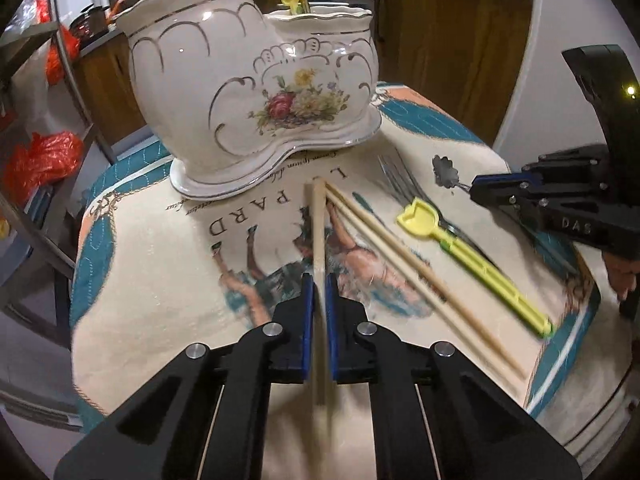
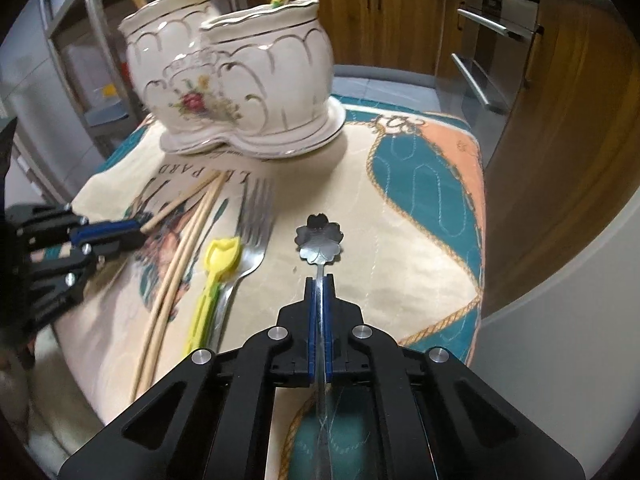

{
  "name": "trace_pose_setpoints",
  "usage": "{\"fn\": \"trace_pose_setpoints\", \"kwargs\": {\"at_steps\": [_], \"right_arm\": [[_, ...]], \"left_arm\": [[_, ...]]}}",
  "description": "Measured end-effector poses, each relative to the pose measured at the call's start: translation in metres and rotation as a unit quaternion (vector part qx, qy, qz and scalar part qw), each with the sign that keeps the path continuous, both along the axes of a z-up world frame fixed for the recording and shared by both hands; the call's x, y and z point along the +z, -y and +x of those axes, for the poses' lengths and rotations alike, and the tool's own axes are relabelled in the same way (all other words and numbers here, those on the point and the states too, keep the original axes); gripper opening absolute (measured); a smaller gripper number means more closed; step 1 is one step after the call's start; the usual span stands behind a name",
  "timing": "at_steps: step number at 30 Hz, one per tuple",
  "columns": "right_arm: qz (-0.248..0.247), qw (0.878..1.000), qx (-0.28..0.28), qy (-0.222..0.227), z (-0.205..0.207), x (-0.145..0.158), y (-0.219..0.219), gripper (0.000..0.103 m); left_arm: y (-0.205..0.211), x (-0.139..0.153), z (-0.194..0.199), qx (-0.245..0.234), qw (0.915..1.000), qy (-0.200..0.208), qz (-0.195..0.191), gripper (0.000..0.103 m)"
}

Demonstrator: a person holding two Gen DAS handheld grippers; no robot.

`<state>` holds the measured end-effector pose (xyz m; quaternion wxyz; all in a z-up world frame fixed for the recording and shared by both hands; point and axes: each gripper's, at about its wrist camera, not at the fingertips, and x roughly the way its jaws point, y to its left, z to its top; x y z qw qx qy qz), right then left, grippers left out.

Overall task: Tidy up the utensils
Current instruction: 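Grasp a chopstick with the left tool while the right grasps the silver flower spoon, then lift and carry the chopstick and silver spoon up over the ceramic holder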

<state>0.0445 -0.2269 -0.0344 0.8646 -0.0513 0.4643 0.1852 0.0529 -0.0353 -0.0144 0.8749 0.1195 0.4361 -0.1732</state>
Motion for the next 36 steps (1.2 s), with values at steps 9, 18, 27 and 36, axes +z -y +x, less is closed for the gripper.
{"fn": "trace_pose_setpoints", "kwargs": {"at_steps": [9, 18, 27, 36], "right_arm": [[-0.022, 0.999, 0.02, -0.034, -0.01, 0.003, 0.002, 0.012], [-0.024, 0.999, 0.03, -0.014, -0.01, 0.001, 0.001, 0.005], [0.01, 0.998, 0.029, 0.051, -0.027, 0.018, 0.007, 0.004], [0.038, 0.982, 0.04, 0.183, -0.065, 0.059, 0.008, 0.004]], "left_arm": [[-0.017, 0.002, -0.014, -0.02, 0.9996, -0.019, -0.009, 0.006], [-0.015, -0.007, -0.005, -0.014, 0.9996, -0.02, -0.015, 0.006], [-0.024, 0.008, -0.019, -0.016, 0.9987, 0.036, -0.033, 0.006], [-0.042, 0.04, -0.044, -0.005, 0.9897, 0.122, -0.074, 0.006]]}}
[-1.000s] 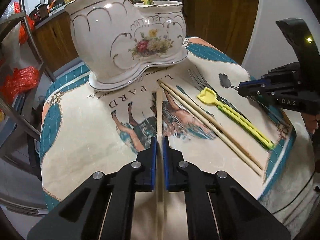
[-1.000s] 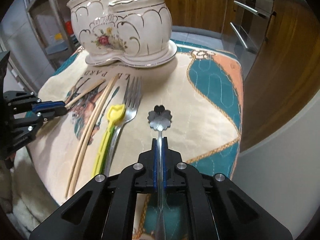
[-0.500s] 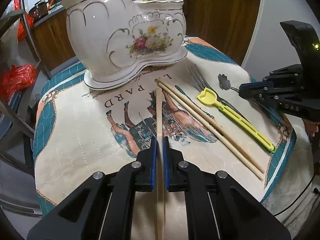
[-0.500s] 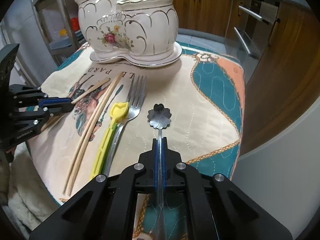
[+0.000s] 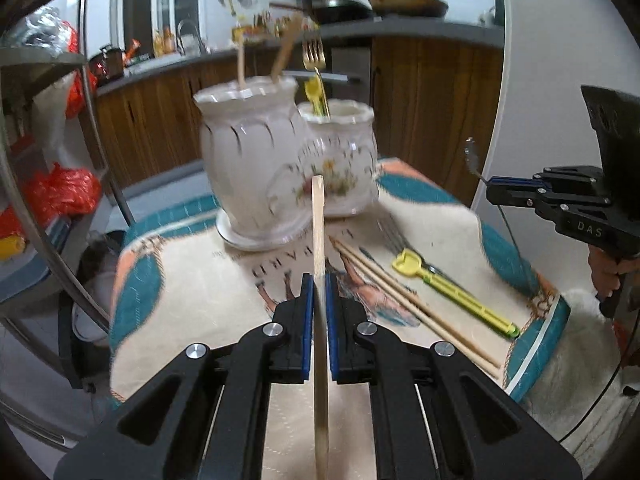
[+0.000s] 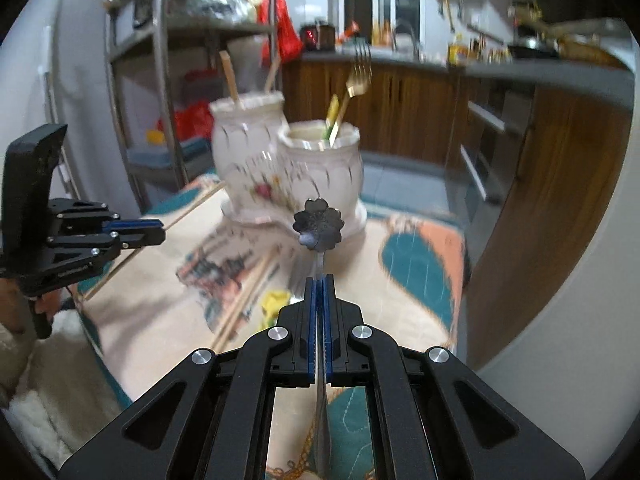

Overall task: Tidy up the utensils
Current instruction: 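Lift and carry the chopstick and silver spoon up over the ceramic holder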

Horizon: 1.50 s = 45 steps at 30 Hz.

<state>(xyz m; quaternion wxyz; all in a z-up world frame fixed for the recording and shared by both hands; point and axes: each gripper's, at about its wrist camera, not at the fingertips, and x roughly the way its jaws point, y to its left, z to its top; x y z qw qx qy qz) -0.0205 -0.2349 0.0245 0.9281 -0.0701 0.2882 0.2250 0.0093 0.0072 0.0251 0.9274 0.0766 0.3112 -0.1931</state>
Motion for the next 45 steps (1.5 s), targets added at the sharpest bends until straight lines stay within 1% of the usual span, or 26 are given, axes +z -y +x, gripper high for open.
{"fn": "trace_pose_setpoints", "kwargs": {"at_steps": [1, 5, 10, 14, 18, 21, 28, 31, 34, 39, 42, 45], "right_arm": [[0.001, 1.0, 0.001, 0.014, -0.003, 0.004, 0.0, 0.004], [0.013, 0.998, 0.005, 0.066, -0.014, 0.017, -0.002, 0.004], [0.028, 0.993, 0.009, 0.117, -0.022, 0.028, -0.006, 0.004], [0.045, 0.99, 0.013, 0.134, -0.025, 0.035, -0.004, 0.004], [0.061, 0.989, 0.016, 0.134, -0.021, 0.042, -0.004, 0.004], [0.07, 0.988, 0.021, 0.135, -0.015, 0.049, -0.004, 0.004], [0.093, 0.984, 0.027, 0.149, 0.008, 0.073, -0.012, 0.004], [0.101, 0.982, 0.026, 0.156, 0.018, 0.081, -0.015, 0.004], [0.111, 0.98, 0.022, 0.163, 0.034, 0.093, -0.018, 0.004], [0.128, 0.976, 0.014, 0.178, 0.062, 0.11, -0.023, 0.004], [0.135, 0.973, 0.004, 0.186, 0.079, 0.116, -0.026, 0.004], [0.145, 0.971, -0.007, 0.188, 0.097, 0.118, -0.029, 0.004]], "left_arm": [[-0.003, 0.004, -0.003, 0.0, 0.9999, 0.007, -0.009, 0.006], [-0.01, 0.015, -0.007, 0.002, 0.9991, 0.034, -0.024, 0.006], [-0.017, 0.021, -0.012, 0.007, 0.9977, 0.053, -0.041, 0.006], [-0.026, 0.029, -0.018, 0.015, 0.9945, 0.083, -0.062, 0.006], [-0.037, 0.041, -0.02, 0.024, 0.9893, 0.11, -0.093, 0.006], [-0.045, 0.054, -0.013, 0.028, 0.9846, 0.126, -0.118, 0.006], [-0.049, 0.093, 0.018, 0.03, 0.9756, 0.162, -0.145, 0.006], [-0.048, 0.104, 0.032, 0.031, 0.9717, 0.177, -0.154, 0.006], [-0.046, 0.116, 0.056, 0.04, 0.9672, 0.191, -0.162, 0.006], [-0.04, 0.128, 0.092, 0.057, 0.9615, 0.204, -0.175, 0.006], [-0.037, 0.132, 0.115, 0.068, 0.9555, 0.212, -0.193, 0.006], [-0.03, 0.13, 0.135, 0.081, 0.9535, 0.22, -0.189, 0.006]]}}
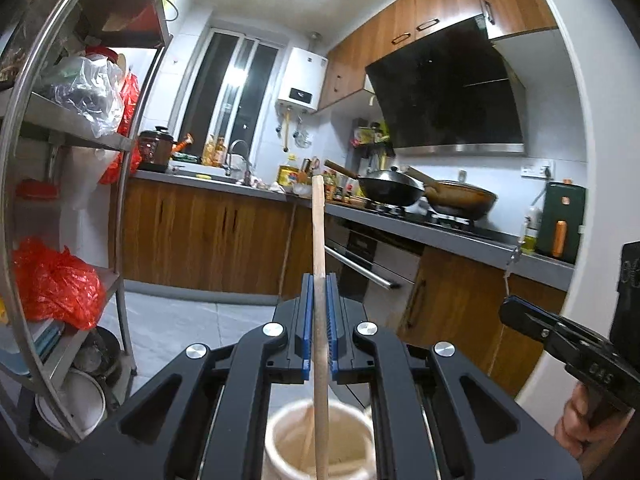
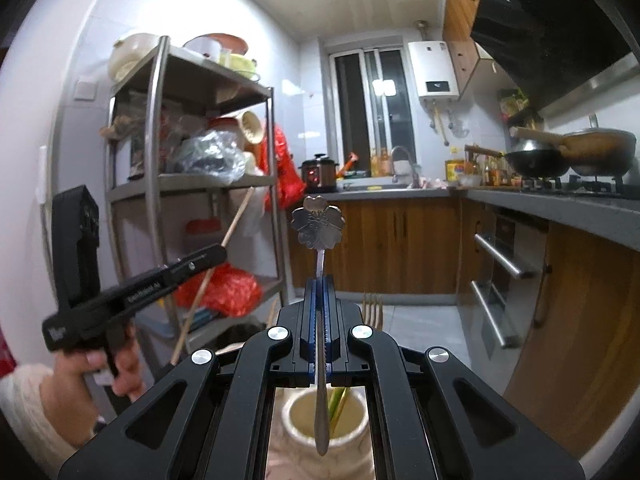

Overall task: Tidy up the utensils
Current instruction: 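Lift and carry the chopstick and silver spoon up over the ceramic holder, then drop chopstick into taller pot with left while right drops spoon into shorter pot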

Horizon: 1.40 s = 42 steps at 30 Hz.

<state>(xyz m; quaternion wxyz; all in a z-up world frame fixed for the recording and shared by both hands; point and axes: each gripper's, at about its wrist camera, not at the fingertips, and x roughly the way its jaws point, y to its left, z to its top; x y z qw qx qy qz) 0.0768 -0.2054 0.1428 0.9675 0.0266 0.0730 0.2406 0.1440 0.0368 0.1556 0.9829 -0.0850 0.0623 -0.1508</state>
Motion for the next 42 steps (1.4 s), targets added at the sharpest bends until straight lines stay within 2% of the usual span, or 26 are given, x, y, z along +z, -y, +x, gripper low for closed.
{"fn": "trace_pose_setpoints", "kwargs": {"at_steps": [5, 9, 17, 27, 32, 42], "right_arm": [[0.012, 1.0, -0.018, -0.001, 0.023, -0.009, -0.004, 0.004], [0.017, 1.0, -0.023, -0.009, 0.034, -0.022, -0.007, 0.004], [0.015, 0.999, -0.026, -0.045, 0.044, -0.054, -0.005, 0.004], [0.018, 0.995, -0.034, -0.094, 0.053, -0.079, -0.005, 0.004], [0.018, 0.993, -0.043, -0.109, 0.057, -0.083, -0.003, 0.004], [0.016, 0.99, -0.053, -0.132, 0.064, -0.091, -0.003, 0.004]], "left_arm": [[0.009, -0.014, 0.028, 0.024, 0.9997, -0.001, -0.005, 0.006], [0.014, -0.028, 0.033, 0.03, 0.9995, -0.009, -0.007, 0.006], [0.014, -0.059, 0.011, 0.044, 0.9979, -0.021, 0.043, 0.006], [0.004, -0.072, 0.007, 0.037, 0.9956, -0.062, 0.059, 0.006], [0.005, -0.072, 0.003, 0.038, 0.9955, -0.057, 0.066, 0.006], [-0.001, -0.072, 0.002, 0.029, 0.9964, -0.06, 0.053, 0.009]]}}
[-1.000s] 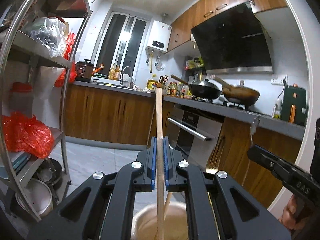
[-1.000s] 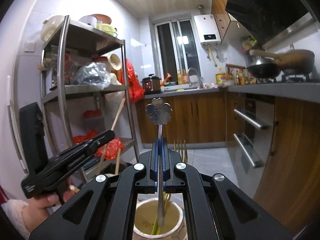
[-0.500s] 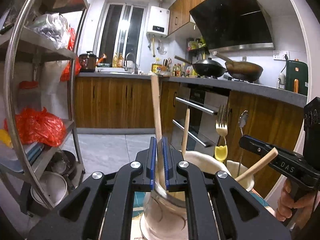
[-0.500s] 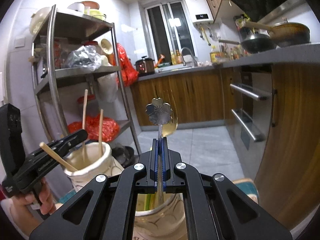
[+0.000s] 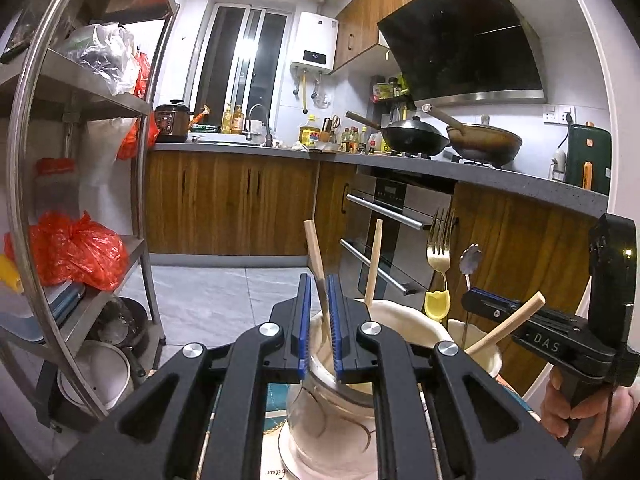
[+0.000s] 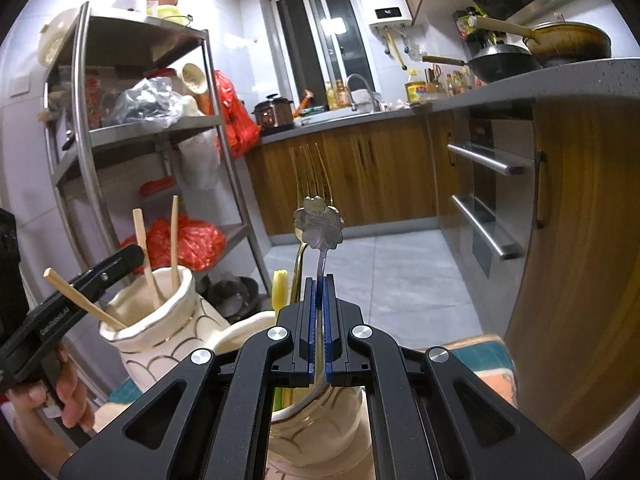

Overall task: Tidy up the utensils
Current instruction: 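Drop chopstick into taller pot with left while right drops spoon into shorter pot, then move both tools back down to the utensils on the cloth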

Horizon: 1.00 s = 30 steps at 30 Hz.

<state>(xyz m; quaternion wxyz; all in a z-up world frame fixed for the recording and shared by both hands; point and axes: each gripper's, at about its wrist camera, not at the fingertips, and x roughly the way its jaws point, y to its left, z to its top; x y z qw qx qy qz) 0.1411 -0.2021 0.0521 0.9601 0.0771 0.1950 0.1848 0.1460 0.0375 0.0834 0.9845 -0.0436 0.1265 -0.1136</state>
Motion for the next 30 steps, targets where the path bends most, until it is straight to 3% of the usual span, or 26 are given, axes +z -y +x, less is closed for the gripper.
{"fn": "trace_pose_setpoints", "kwargs": {"at_steps": [3, 5, 9, 12, 15, 17, 20, 23, 30], "right_arm": [[0.001, 1.0, 0.001, -0.001, -0.001, 0.0, 0.001, 0.006], [0.004, 1.0, 0.004, 0.0, -0.002, 0.001, 0.002, 0.016], [0.012, 1.0, 0.006, -0.001, -0.009, 0.004, 0.005, 0.018], [0.018, 1.0, 0.001, -0.003, -0.019, 0.006, 0.01, 0.03], [0.018, 1.0, -0.005, -0.004, -0.031, 0.008, 0.016, 0.052], [0.017, 1.0, -0.008, -0.004, -0.041, 0.009, 0.02, 0.07], [0.014, 1.0, -0.008, -0.006, -0.056, 0.011, 0.026, 0.083], [-0.004, 1.0, -0.01, -0.001, -0.074, 0.014, 0.03, 0.092], [-0.042, 0.999, -0.012, 0.02, -0.119, 0.019, 0.029, 0.095]], "left_arm": [[0.0, 0.001, -0.001, 0.001, 1.0, 0.003, -0.002, 0.02], [-0.001, 0.002, -0.005, 0.001, 0.9999, 0.009, -0.006, 0.032], [-0.002, 0.001, -0.012, 0.0, 0.9999, 0.014, -0.006, 0.034], [-0.003, 0.001, -0.02, 0.003, 0.9998, 0.018, -0.003, 0.049], [-0.006, 0.002, -0.029, 0.011, 0.9996, 0.024, -0.003, 0.062], [-0.008, 0.001, -0.036, 0.022, 0.9994, 0.028, -0.001, 0.079], [-0.009, 0.002, -0.053, 0.052, 0.9977, 0.043, 0.004, 0.097], [-0.011, 0.006, -0.069, 0.064, 0.9966, 0.052, 0.002, 0.098], [-0.017, 0.007, -0.099, 0.079, 0.9967, 0.022, -0.002, 0.098]]}}
